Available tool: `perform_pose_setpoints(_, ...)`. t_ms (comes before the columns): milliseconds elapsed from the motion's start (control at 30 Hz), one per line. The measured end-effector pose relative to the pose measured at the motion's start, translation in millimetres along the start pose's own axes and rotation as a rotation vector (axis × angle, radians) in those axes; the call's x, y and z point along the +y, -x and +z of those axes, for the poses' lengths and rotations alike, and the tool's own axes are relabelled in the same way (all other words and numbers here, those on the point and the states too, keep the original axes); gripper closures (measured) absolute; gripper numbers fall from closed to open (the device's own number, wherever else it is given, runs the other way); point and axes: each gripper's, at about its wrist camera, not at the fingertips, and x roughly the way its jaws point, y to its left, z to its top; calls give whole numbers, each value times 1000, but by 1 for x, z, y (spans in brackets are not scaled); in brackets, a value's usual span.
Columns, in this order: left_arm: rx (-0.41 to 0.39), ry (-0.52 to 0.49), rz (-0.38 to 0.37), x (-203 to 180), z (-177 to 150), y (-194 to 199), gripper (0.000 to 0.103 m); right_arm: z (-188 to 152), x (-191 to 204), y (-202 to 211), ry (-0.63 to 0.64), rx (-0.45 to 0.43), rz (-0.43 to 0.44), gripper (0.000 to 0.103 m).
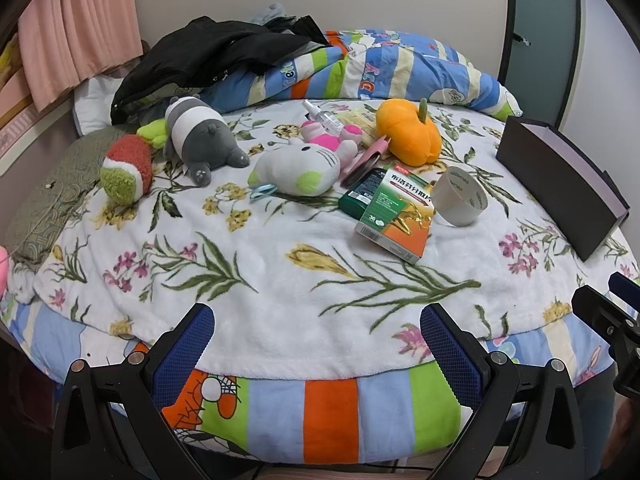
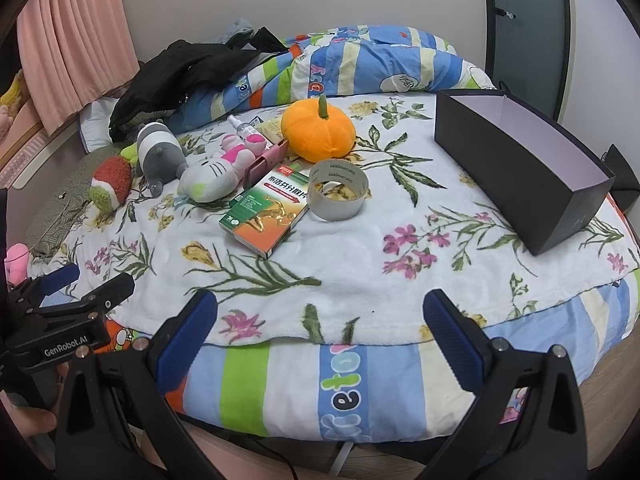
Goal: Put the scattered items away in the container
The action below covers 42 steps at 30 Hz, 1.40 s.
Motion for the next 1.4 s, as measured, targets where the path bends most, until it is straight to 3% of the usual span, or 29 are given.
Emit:
perform_pose_setpoints(533, 26, 31, -10, 6, 0, -10, 0, -4, -2, -6, -2, 9, 19, 0)
perform_pose_setpoints(767, 40, 48, -35, 14, 6, -22, 0, 3, -6, -14, 8, -4, 68, 0)
perform_pose_setpoints(1400, 139, 74, -218, -5, 49, -111, 0, 48, -35, -126, -111, 98, 192, 3)
